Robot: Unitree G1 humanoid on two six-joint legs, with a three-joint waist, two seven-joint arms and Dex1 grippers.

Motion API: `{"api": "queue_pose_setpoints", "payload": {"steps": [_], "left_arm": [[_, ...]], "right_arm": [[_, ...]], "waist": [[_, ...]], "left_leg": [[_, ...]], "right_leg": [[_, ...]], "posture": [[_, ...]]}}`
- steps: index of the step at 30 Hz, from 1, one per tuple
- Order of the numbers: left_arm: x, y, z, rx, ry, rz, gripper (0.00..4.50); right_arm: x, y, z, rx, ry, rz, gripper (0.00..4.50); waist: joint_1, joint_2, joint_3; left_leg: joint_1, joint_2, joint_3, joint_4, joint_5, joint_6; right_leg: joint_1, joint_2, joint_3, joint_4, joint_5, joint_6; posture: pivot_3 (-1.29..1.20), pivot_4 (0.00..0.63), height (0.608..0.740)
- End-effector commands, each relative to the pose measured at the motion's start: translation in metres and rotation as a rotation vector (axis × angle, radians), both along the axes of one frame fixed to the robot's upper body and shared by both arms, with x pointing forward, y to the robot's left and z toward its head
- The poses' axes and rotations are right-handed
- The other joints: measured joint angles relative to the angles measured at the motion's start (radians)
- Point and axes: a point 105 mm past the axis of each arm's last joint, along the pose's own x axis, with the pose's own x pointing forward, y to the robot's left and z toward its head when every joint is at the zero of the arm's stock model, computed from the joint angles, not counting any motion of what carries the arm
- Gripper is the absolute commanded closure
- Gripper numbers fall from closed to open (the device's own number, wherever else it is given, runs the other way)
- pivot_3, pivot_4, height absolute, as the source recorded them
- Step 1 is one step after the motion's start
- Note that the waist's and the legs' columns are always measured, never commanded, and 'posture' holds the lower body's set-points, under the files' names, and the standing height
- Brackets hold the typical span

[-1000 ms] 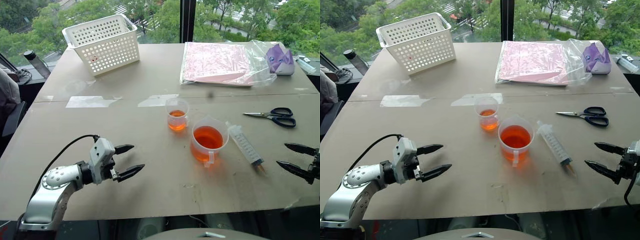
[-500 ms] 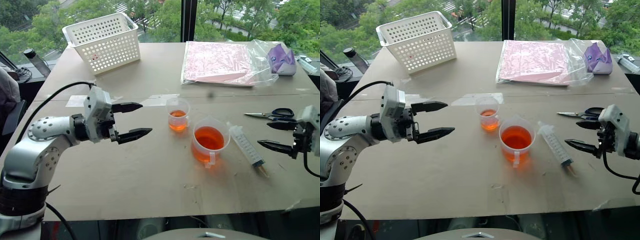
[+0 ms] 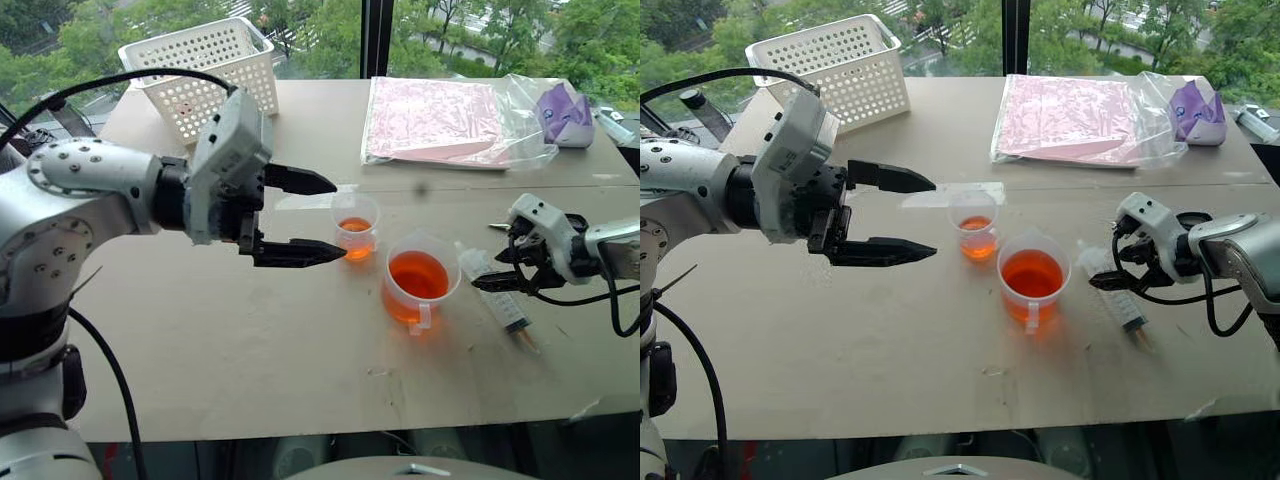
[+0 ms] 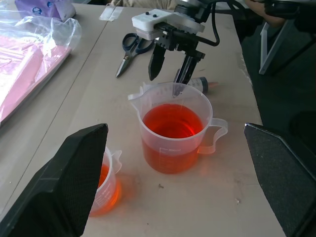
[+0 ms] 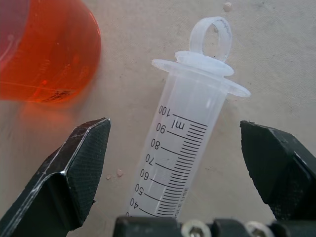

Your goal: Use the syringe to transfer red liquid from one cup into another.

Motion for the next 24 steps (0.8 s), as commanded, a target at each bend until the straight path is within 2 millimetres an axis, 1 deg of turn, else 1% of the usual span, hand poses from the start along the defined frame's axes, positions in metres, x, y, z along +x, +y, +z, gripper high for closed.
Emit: {"api": "queue_pose_setpoints", "payload": {"steps": [1, 4, 9, 12, 16, 19, 22, 24], "left_arm": [[-0.009, -0.004, 0.012, -0.025, -0.042, -0.027, 0.02], [-0.006, -0.005, 0.007, -0.006, -0.046, -0.015, 0.02], [-0.004, -0.003, 0.005, -0.004, -0.042, -0.008, 0.02], [-0.001, -0.001, 0.002, 0.001, -0.041, 0.000, 0.02], [0.001, 0.004, -0.007, 0.014, -0.035, 0.005, 0.02], [0.002, 0.006, -0.010, 0.024, -0.039, 0.012, 0.02], [0.001, 0.006, -0.010, 0.021, -0.043, 0.008, 0.02], [0.000, 0.005, -0.009, 0.009, -0.046, 0.002, 0.02]], "right_arm": [[0.003, 0.003, 0.005, -0.017, -0.004, -0.029, 0.00], [0.012, 0.003, -0.002, -0.051, 0.000, -0.071, 0.00], [0.021, 0.009, -0.004, -0.090, -0.010, -0.078, 0.00], [0.023, 0.014, -0.006, -0.143, -0.006, -0.056, 0.00], [0.024, 0.019, -0.009, -0.187, 0.014, -0.012, 0.00], [0.024, 0.016, -0.014, -0.222, 0.043, -0.004, 0.00], [0.023, 0.015, -0.017, -0.229, 0.080, -0.010, 0.00], [0.025, 0.016, -0.018, -0.245, 0.073, -0.007, 0.00]], "waist": [[-0.001, 0.000, 0.000], [-0.005, 0.000, 0.000], [-0.005, 0.000, 0.000], [-0.005, 0.000, 0.000], [-0.006, -0.001, 0.000], [-0.005, -0.001, 0.000], [-0.005, -0.002, 0.000], [-0.005, -0.002, -0.001]], "left_leg": [[0.000, 0.000, 0.000, 0.000, 0.000, 0.000], [0.000, 0.000, 0.000, 0.000, 0.000, 0.000], [0.000, 0.000, 0.001, 0.001, 0.001, -0.001], [0.000, 0.000, 0.001, 0.001, 0.002, -0.002], [0.000, 0.000, 0.001, 0.001, 0.002, -0.002], [-0.001, 0.000, 0.002, 0.001, 0.002, -0.002], [-0.002, 0.000, 0.001, 0.001, 0.002, -0.002], [-0.002, 0.000, 0.001, 0.001, 0.002, -0.002]], "right_leg": [[0.000, 0.000, 0.000, 0.000, 0.000, 0.000], [-0.001, 0.000, 0.001, 0.000, 0.000, 0.000], [-0.003, 0.001, 0.002, 0.005, 0.000, 0.000], [-0.004, 0.001, 0.002, 0.006, 0.000, 0.000], [-0.004, 0.001, 0.003, 0.005, 0.000, 0.000], [-0.006, 0.001, 0.003, 0.006, 0.000, 0.000], [-0.006, 0.001, 0.003, 0.006, 0.000, 0.000], [-0.006, 0.001, 0.003, 0.006, 0.000, 0.000]], "posture": [[0.00, 0.150, 0.740], [0.00, 0.150, 0.740], [0.00, 0.150, 0.740], [0.00, 0.150, 0.740], [0.00, 0.150, 0.740], [0.00, 0.150, 0.740], [0.00, 0.150, 0.740], [0.00, 0.150, 0.740]]}}
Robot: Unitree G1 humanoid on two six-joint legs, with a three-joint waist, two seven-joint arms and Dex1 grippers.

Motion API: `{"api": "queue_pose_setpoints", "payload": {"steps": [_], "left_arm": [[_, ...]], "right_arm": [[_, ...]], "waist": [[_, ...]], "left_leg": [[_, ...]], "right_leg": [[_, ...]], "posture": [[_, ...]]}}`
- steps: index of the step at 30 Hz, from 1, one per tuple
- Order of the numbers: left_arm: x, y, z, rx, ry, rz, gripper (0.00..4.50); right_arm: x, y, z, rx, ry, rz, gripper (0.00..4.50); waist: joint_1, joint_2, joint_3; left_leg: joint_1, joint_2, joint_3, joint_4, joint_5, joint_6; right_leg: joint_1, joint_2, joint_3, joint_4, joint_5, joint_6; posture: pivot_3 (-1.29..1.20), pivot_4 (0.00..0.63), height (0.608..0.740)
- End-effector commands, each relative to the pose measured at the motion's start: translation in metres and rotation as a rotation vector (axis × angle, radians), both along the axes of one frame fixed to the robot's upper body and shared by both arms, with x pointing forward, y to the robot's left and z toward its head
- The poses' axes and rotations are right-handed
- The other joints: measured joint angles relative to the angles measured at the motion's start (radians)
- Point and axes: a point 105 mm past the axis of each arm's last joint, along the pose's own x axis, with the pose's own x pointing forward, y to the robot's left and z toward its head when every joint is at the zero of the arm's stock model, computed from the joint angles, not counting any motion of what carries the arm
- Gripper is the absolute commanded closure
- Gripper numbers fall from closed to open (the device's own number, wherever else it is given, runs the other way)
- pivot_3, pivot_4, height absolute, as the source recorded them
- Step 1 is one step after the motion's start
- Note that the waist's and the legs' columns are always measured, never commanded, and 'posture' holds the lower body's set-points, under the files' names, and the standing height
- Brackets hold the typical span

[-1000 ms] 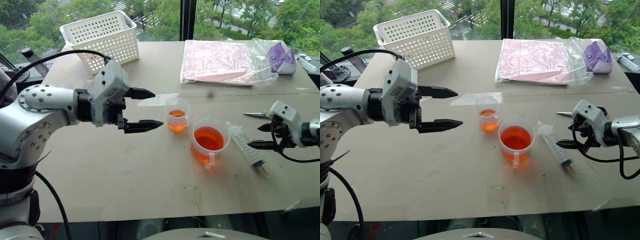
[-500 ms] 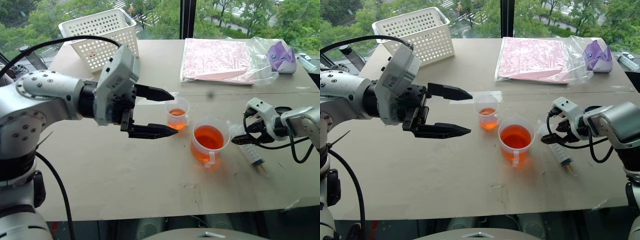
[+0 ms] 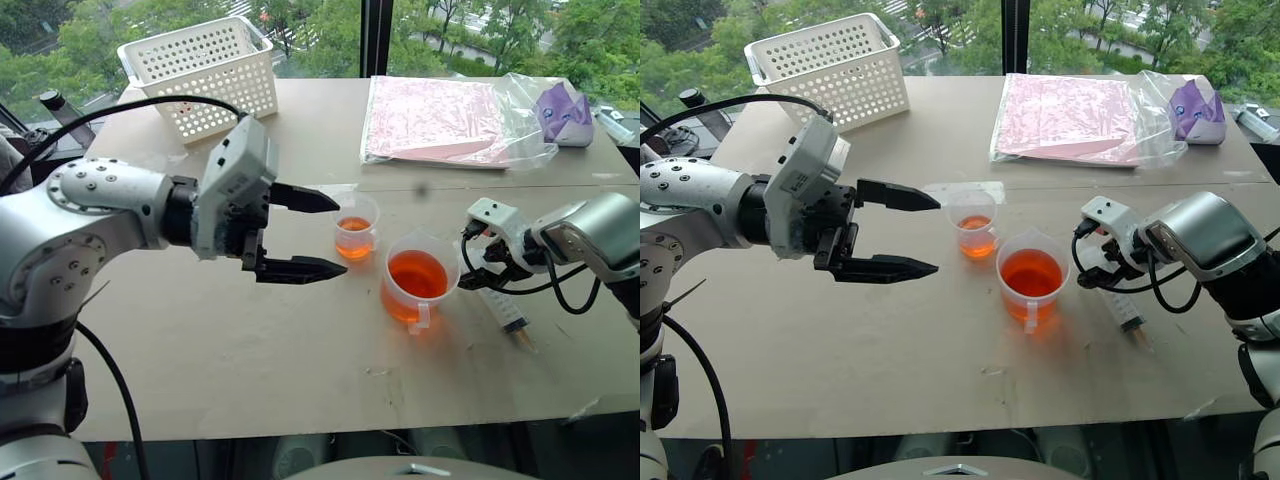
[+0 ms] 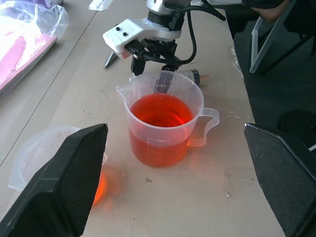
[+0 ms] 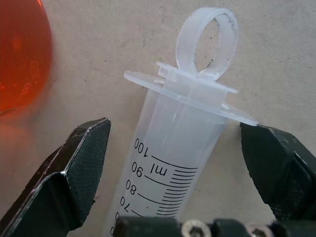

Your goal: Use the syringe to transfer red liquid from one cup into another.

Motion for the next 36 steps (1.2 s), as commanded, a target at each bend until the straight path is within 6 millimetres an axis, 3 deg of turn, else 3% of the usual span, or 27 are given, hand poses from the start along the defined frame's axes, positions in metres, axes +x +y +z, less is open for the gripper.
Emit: {"api": "queue_pose_setpoints", "payload": {"steps": [1, 3, 8, 9, 12, 18, 24, 28, 33, 36], "left_arm": [[-0.004, 0.001, 0.010, -0.021, -0.056, -0.015, 0.02], [-0.004, 0.000, 0.010, -0.024, -0.056, -0.015, 0.00], [-0.003, -0.002, 0.012, -0.029, -0.057, -0.008, 0.00], [-0.004, -0.002, 0.012, -0.030, -0.057, -0.008, 0.00], [-0.004, -0.001, 0.012, -0.030, -0.056, -0.006, 0.00], [-0.002, -0.001, 0.015, -0.043, -0.065, -0.001, 0.00], [0.008, -0.002, 0.032, -0.144, -0.099, 0.022, 0.00], [0.017, 0.001, 0.055, -0.294, -0.174, 0.035, 0.00], [0.038, -0.009, 0.085, -0.451, -0.213, 0.067, 0.00], [0.045, -0.019, 0.102, -0.530, -0.219, 0.044, 0.00]], "right_arm": [[0.004, -0.003, 0.001, -0.032, -0.007, -0.008, 0.00], [0.008, -0.004, 0.003, -0.041, -0.020, -0.025, 0.51], [0.014, -0.005, 0.016, 0.008, -0.032, -0.071, 2.74], [0.014, -0.004, 0.019, 0.018, -0.032, -0.073, 3.00], [0.012, -0.005, 0.030, 0.059, -0.032, -0.081, 3.01], [0.010, -0.013, 0.074, 0.204, -0.092, -0.110, 3.01], [0.034, 0.000, 0.157, 0.497, -0.447, -0.082, 3.01], [0.011, 0.027, 0.205, 0.797, -0.611, 0.101, 3.01], [-0.036, 0.045, 0.227, 1.038, -0.830, 0.302, 3.01], [-0.054, 0.058, 0.224, 1.079, -0.905, 0.354, 3.01]], "waist": [[0.000, 0.000, 0.000], [-0.001, -0.001, 0.000], [-0.001, -0.001, 0.000], [-0.001, -0.001, 0.000], [-0.001, -0.001, 0.000], [0.000, -0.001, 0.000], [-0.003, -0.001, -0.001], [0.000, -0.001, -0.001], [0.016, -0.004, -0.003], [0.015, -0.004, -0.003]], "left_leg": [[0.000, 0.000, 0.000, 0.000, 0.000, 0.000], [0.000, 0.000, 0.000, 0.000, 0.000, 0.000], [0.000, 0.000, 0.000, 0.000, 0.000, 0.000], [0.000, 0.000, 0.000, 0.000, 0.000, 0.000], [0.000, 0.000, 0.000, 0.000, 0.000, 0.000], [-0.001, 0.000, 0.000, 0.000, 0.000, 0.000], [0.000, 0.000, 0.001, 0.000, 0.000, 0.000], [-0.001, 0.000, 0.001, -0.001, 0.000, 0.000], [-0.004, 0.000, -0.001, 0.000, 0.000, -0.001], [-0.008, 0.000, 0.000, 0.004, 0.000, 0.000]], "right_leg": [[0.000, 0.000, 0.000, 0.000, 0.000, 0.000], [0.000, 0.000, 0.000, 0.000, 0.000, 0.000], [0.000, 0.000, 0.000, 0.001, 0.000, 0.000], [0.000, 0.000, 0.000, 0.000, 0.000, 0.000], [-0.001, 0.000, 0.000, 0.001, 0.000, 0.000], [-0.001, 0.000, 0.000, 0.000, 0.000, 0.000], [-0.001, 0.000, 0.001, 0.002, 0.000, 0.000], [-0.002, 0.001, 0.002, 0.001, 0.000, 0.000], [-0.002, 0.000, -0.001, 0.002, 0.000, 0.000], [-0.004, 0.000, -0.001, 0.005, 0.001, 0.002]], "posture": [[0.00, 0.150, 0.740], [0.00, 0.150, 0.740], [0.00, 0.150, 0.740], [0.00, 0.150, 0.740], [0.00, 0.150, 0.740], [0.00, 0.150, 0.740], [0.00, 0.150, 0.740], [0.00, 0.150, 0.740], [0.00, 0.150, 0.740], [0.00, 0.150, 0.740]]}}
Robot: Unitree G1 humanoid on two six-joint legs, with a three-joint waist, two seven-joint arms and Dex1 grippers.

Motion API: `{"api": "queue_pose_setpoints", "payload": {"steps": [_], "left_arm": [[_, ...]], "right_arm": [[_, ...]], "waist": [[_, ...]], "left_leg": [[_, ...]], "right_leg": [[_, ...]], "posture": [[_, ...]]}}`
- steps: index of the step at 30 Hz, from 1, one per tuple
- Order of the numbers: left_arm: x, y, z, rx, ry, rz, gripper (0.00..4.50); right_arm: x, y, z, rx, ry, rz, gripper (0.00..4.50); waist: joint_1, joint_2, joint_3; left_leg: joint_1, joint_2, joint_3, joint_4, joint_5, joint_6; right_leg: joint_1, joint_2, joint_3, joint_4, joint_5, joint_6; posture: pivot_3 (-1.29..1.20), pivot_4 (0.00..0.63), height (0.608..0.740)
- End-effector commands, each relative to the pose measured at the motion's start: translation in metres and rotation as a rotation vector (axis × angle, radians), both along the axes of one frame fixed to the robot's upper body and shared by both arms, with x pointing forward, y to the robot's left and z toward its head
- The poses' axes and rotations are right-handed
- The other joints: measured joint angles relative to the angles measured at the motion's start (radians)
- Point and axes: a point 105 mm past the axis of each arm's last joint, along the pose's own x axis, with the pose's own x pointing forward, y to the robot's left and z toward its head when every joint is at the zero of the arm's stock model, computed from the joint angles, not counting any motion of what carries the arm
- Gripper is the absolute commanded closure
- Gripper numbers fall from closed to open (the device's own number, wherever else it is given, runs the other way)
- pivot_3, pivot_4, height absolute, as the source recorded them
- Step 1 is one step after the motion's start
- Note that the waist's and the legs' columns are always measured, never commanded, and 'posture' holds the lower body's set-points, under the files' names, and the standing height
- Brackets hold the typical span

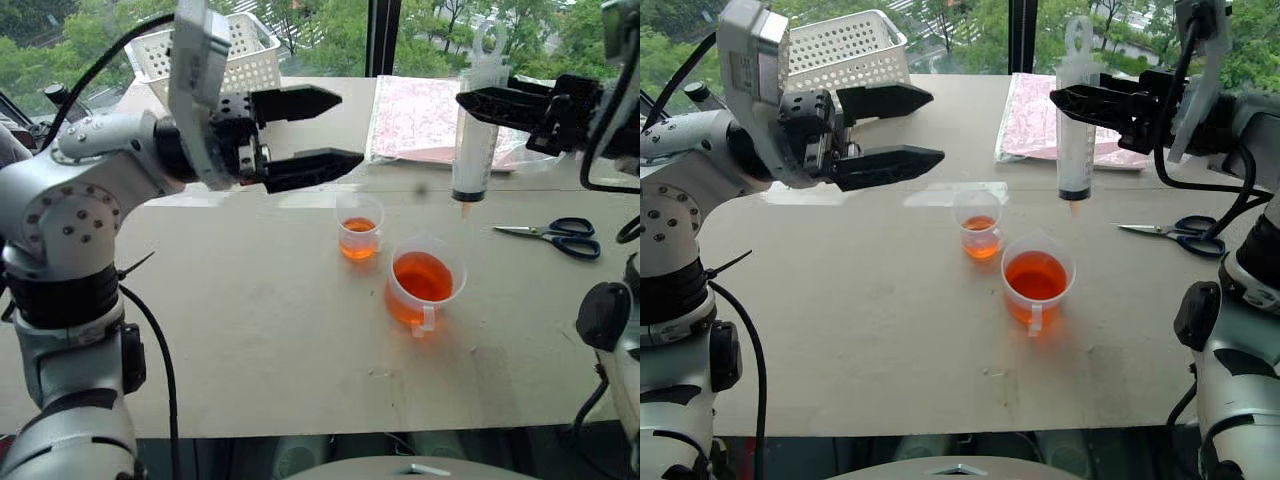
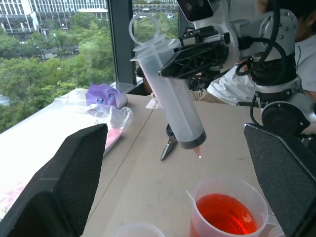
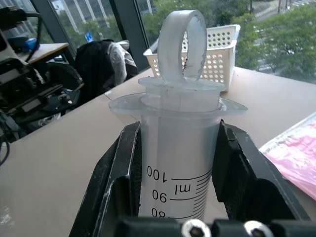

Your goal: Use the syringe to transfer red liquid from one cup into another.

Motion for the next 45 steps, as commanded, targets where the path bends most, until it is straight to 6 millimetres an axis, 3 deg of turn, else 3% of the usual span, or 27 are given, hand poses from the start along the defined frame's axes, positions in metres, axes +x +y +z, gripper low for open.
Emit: {"api": "queue_pose_setpoints", "payload": {"steps": [1, 6, 8, 15, 20, 32, 44, 45], "left_arm": [[0.006, -0.008, 0.027, -0.095, -0.055, -0.013, 0.00], [0.008, -0.025, 0.030, -0.087, -0.078, -0.086, 0.00], [0.007, -0.030, 0.028, -0.066, -0.083, -0.126, 0.00], [0.002, -0.034, 0.012, 0.019, -0.099, -0.221, 0.00], [-0.004, -0.037, 0.003, 0.071, -0.102, -0.274, 0.00], [0.012, -0.055, -0.032, 0.179, -0.152, -0.206, 0.00], [0.017, -0.064, -0.034, 0.178, -0.156, -0.199, 0.00], [0.019, -0.064, -0.034, 0.180, -0.157, -0.195, 0.26]], "right_arm": [[-0.033, 0.010, 0.014, 0.059, -0.219, 0.002, 3.01], [-0.050, 0.018, -0.006, 0.118, -0.321, -0.053, 3.01], [-0.054, 0.023, -0.028, 0.041, -0.316, -0.066, 3.01], [-0.056, 0.030, -0.060, 0.032, -0.286, -0.102, 3.01], [-0.054, 0.033, -0.072, 0.034, -0.308, -0.128, 3.01], [-0.033, 0.023, -0.108, 0.026, -0.291, -0.207, 3.01], [-0.033, 0.027, -0.112, 0.036, -0.298, -0.187, 3.01], [-0.034, 0.028, -0.112, 0.036, -0.299, -0.182, 3.01]], "waist": [[-0.001, 0.000, 0.000], [-0.013, -0.001, -0.001], [-0.016, 0.000, -0.001], [-0.022, 0.000, -0.001], [-0.018, 0.000, -0.001], [-0.015, 0.000, -0.001], [-0.014, 0.000, -0.001], [-0.014, 0.000, -0.001]], "left_leg": [[-0.001, 0.000, 0.000, 0.002, 0.000, 0.000], [-0.001, 0.000, -0.001, 0.006, 0.000, 0.000], [0.000, 0.000, 0.000, 0.006, 0.000, 0.000], [0.005, 0.000, 0.001, 0.006, 0.000, 0.000], [0.006, 0.000, 0.002, 0.006, 0.000, 0.000], [0.007, 0.000, 0.002, 0.006, 0.000, 0.000], [0.007, 0.000, 0.002, 0.006, 0.000, 0.000], [0.007, 0.000, 0.002, 0.006, 0.000, 0.000]], "right_leg": [[-0.002, 0.000, 0.000, 0.002, 0.000, 0.000], [-0.003, 0.000, 0.000, 0.010, 0.000, 0.000], [-0.003, 0.001, 0.001, 0.010, 0.000, 0.000], [-0.002, 0.002, 0.004, 0.009, 0.000, 0.000], [-0.001, 0.002, 0.005, 0.009, 0.000, 0.000], [0.000, 0.002, 0.005, 0.008, 0.000, 0.000], [0.001, 0.002, 0.005, 0.008, 0.000, 0.000], [0.001, 0.002, 0.005, 0.008, 0.000, 0.000]], "posture": [[0.00, 0.150, 0.740], [0.00, 0.150, 0.740], [0.00, 0.150, 0.740], [0.00, 0.150, 0.740], [0.00, 0.150, 0.740], [0.00, 0.150, 0.740], [0.00, 0.150, 0.740], [0.00, 0.150, 0.740]]}}
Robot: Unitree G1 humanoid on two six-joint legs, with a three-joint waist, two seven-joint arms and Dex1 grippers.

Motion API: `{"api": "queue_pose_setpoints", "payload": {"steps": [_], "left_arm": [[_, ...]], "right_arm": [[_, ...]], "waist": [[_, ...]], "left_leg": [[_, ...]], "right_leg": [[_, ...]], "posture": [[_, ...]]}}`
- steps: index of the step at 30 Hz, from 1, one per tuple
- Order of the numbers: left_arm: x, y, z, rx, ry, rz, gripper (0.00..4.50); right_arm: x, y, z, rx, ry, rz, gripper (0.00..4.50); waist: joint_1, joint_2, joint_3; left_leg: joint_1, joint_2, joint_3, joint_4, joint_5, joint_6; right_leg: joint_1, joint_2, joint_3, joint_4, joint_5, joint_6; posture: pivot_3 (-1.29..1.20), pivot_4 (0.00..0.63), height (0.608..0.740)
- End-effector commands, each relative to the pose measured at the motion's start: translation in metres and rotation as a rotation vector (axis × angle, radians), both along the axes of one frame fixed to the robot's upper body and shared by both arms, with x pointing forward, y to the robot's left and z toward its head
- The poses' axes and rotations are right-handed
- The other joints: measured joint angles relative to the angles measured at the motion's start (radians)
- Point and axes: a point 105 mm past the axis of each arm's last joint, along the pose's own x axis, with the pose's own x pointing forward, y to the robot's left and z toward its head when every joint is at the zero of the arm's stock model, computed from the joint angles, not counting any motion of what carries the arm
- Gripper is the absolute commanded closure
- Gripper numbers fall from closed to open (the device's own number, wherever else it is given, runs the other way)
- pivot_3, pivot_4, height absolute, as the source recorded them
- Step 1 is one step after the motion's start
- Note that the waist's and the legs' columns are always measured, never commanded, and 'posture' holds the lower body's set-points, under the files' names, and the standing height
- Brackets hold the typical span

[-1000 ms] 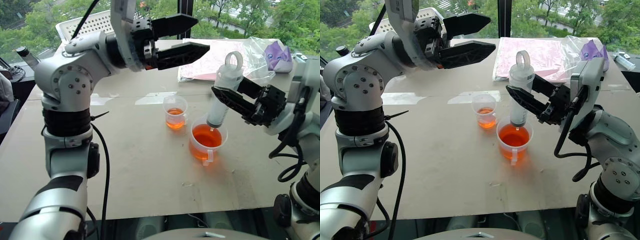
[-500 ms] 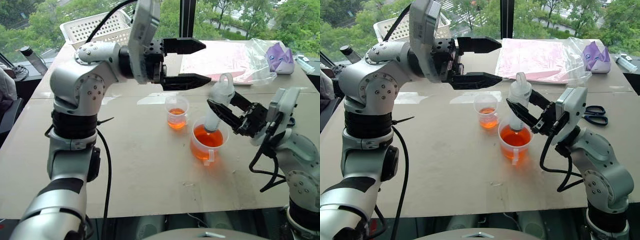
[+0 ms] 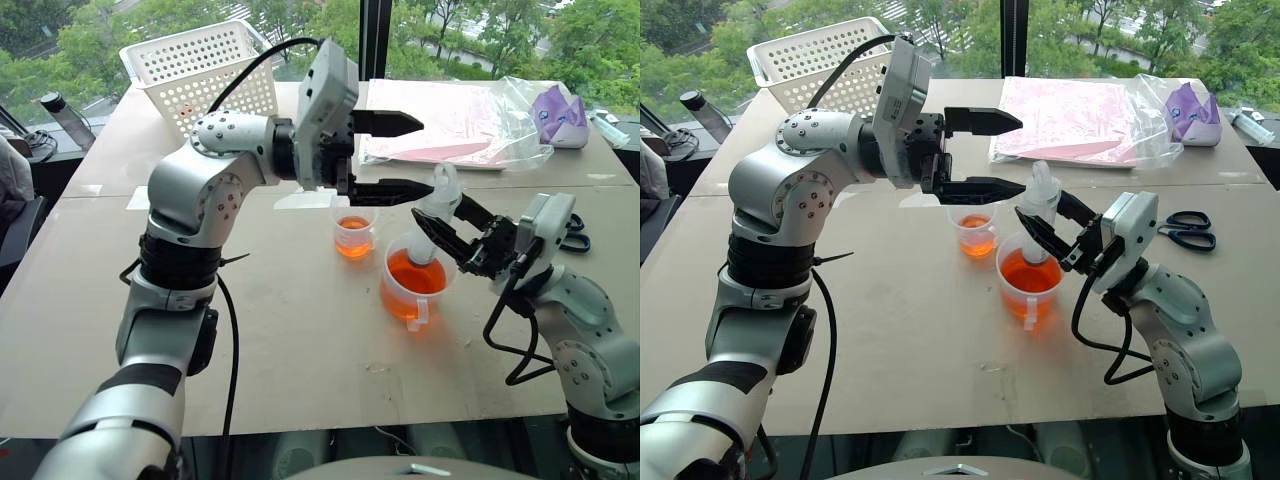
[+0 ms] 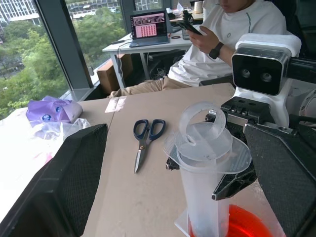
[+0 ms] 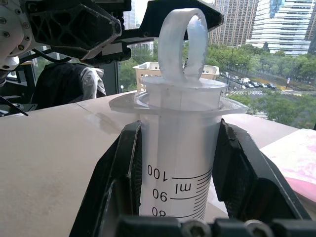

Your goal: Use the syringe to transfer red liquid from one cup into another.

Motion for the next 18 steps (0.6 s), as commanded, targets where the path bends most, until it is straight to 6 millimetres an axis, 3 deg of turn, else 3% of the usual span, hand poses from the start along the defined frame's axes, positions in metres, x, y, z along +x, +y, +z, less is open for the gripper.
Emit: {"api": "queue_pose_setpoints", "payload": {"steps": [1, 2, 10, 17, 18], "left_arm": [[0.000, -0.002, 0.012, -0.009, -0.061, 0.003, 0.55], [0.000, -0.002, 0.011, -0.004, -0.061, 0.001, 0.76], [-0.003, -0.012, 0.003, 0.010, -0.057, -0.033, 4.45], [-0.004, -0.013, 0.002, 0.016, -0.036, -0.055, 4.45], [-0.001, -0.011, 0.004, 0.011, -0.026, -0.039, 4.23]], "right_arm": [[-0.008, 0.003, 0.009, 0.011, -0.049, 0.026, 3.01], [-0.008, 0.004, 0.009, 0.010, -0.049, 0.029, 3.01], [-0.010, 0.006, 0.011, 0.006, -0.055, 0.036, 3.01], [-0.009, 0.005, 0.011, 0.010, -0.051, 0.023, 3.01], [-0.008, 0.004, 0.011, 0.011, -0.051, 0.018, 3.01]], "waist": [[0.000, 0.000, 0.000], [0.000, 0.000, 0.000], [0.000, 0.000, 0.000], [-0.002, 0.000, 0.000], [-0.001, 0.000, 0.000]], "left_leg": [[0.000, 0.000, 0.000, 0.000, 0.000, 0.000], [0.000, 0.000, 0.000, 0.000, 0.000, 0.000], [0.000, 0.000, 0.000, 0.000, 0.000, 0.000], [0.000, 0.000, 0.000, 0.000, 0.000, 0.000], [0.000, 0.000, 0.000, 0.000, 0.000, 0.000]], "right_leg": [[0.000, 0.000, 0.000, 0.000, 0.000, 0.000], [0.000, 0.000, 0.000, 0.000, 0.000, 0.000], [0.000, 0.000, 0.000, 0.000, 0.000, 0.000], [0.000, 0.000, 0.000, 0.000, 0.000, 0.000], [0.000, 0.000, 0.000, 0.000, 0.000, 0.000]], "posture": [[0.00, 0.150, 0.740], [0.00, 0.150, 0.740], [0.00, 0.150, 0.740], [0.00, 0.150, 0.740], [0.00, 0.150, 0.740]]}}
